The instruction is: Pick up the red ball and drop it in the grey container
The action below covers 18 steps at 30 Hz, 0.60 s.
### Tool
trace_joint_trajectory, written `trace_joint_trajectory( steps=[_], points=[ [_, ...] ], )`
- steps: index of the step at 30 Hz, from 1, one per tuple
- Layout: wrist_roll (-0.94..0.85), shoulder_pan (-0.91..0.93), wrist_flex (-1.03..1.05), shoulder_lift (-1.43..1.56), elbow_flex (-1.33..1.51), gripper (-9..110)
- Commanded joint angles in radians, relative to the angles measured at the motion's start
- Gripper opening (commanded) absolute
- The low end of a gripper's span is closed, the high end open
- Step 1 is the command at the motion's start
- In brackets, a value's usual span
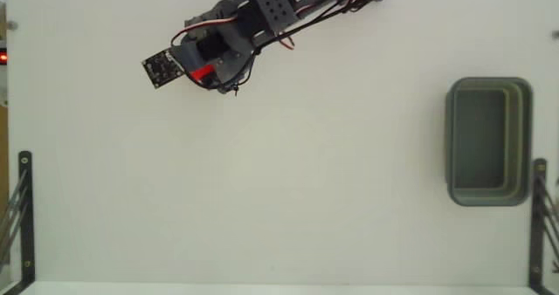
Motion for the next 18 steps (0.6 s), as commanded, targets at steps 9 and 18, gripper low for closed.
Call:
trace_joint_trajectory(
  steps=[9, 18],
  points=[
    [0.005, 0.022, 0.2, 0.072, -0.227, 64],
    [0.005, 0.022, 0.355, 0.052, -0.402, 64]
  ],
)
